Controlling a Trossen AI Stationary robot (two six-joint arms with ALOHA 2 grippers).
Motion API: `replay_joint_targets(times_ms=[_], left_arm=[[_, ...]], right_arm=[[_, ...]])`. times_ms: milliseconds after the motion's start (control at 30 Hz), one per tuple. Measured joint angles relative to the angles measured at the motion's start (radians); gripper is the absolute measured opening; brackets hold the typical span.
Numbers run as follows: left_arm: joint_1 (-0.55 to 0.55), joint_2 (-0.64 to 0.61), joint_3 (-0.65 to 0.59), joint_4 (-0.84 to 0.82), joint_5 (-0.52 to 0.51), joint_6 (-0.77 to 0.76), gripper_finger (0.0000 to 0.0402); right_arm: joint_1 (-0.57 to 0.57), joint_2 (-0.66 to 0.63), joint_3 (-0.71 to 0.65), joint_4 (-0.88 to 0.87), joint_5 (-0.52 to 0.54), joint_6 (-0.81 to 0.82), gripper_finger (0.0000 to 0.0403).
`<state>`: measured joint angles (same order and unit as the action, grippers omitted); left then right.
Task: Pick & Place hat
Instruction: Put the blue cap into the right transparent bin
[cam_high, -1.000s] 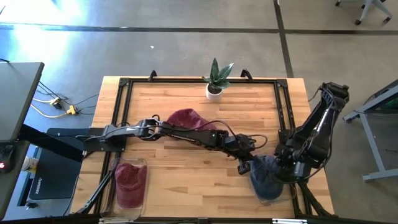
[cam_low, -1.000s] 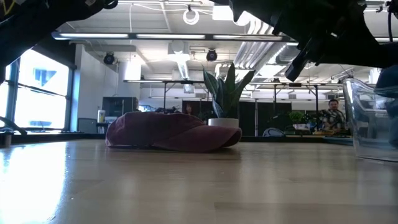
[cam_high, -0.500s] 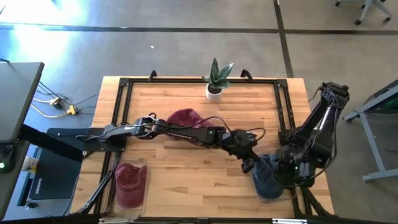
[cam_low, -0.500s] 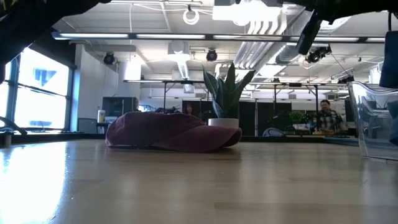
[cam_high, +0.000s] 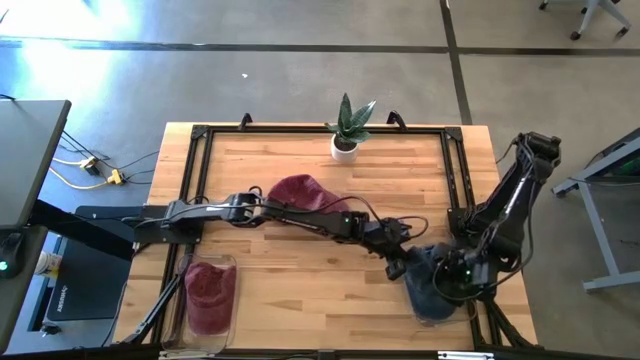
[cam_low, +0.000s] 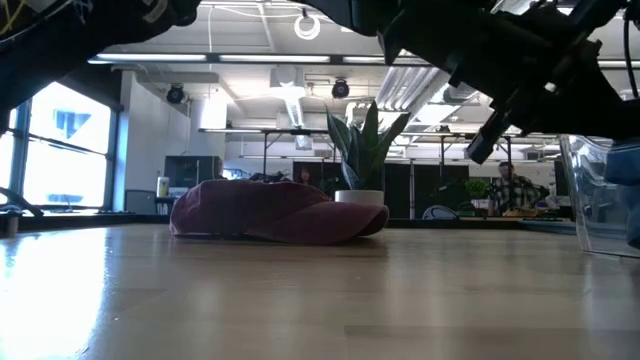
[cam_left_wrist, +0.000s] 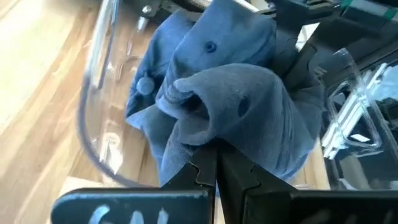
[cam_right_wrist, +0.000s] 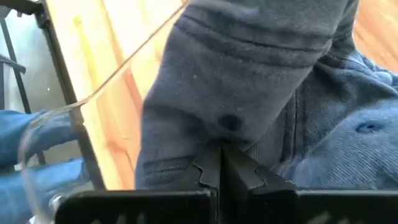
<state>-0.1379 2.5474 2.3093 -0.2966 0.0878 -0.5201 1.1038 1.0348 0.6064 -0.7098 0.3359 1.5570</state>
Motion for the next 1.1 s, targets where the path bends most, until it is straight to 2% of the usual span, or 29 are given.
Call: replay_joint_targets(times_ms=[267, 467, 600, 733, 933, 1100], left_arm=[[0.015, -0.029, 0.0, -0.04, -0.011, 0.049, 0.0], [0.013, -0.082, 0.0, -0.097, -0.006, 0.046, 0.0], [0.007, -0.096, 0.001, -0.071, 0.028, 0.041, 0.0], [-0.001, -0.114, 0.002, -0.053, 0.037, 0.042, 0.0], [-0.001, -0.097, -0.002, -0.127, -0.003, 0.047, 0.0], [0.008, -0.109, 0.001, -0.143, -0.025, 0.097, 0.0]], right_arm=[[0.0, 0.0, 0.15, -0.167, -0.009, -0.01, 0.0], [0.0, -0.002, 0.237, -0.383, -0.052, 0.141, 0.0], [0.0, -0.002, 0.208, -0.468, -0.153, 0.229, 0.0], [-0.012, -0.002, 0.121, -0.432, -0.207, 0.27, 0.0], [-0.059, -0.002, 0.033, -0.345, -0.193, 0.255, 0.0], [-0.071, -0.002, 0.07, -0.411, -0.201, 0.242, 0.0]])
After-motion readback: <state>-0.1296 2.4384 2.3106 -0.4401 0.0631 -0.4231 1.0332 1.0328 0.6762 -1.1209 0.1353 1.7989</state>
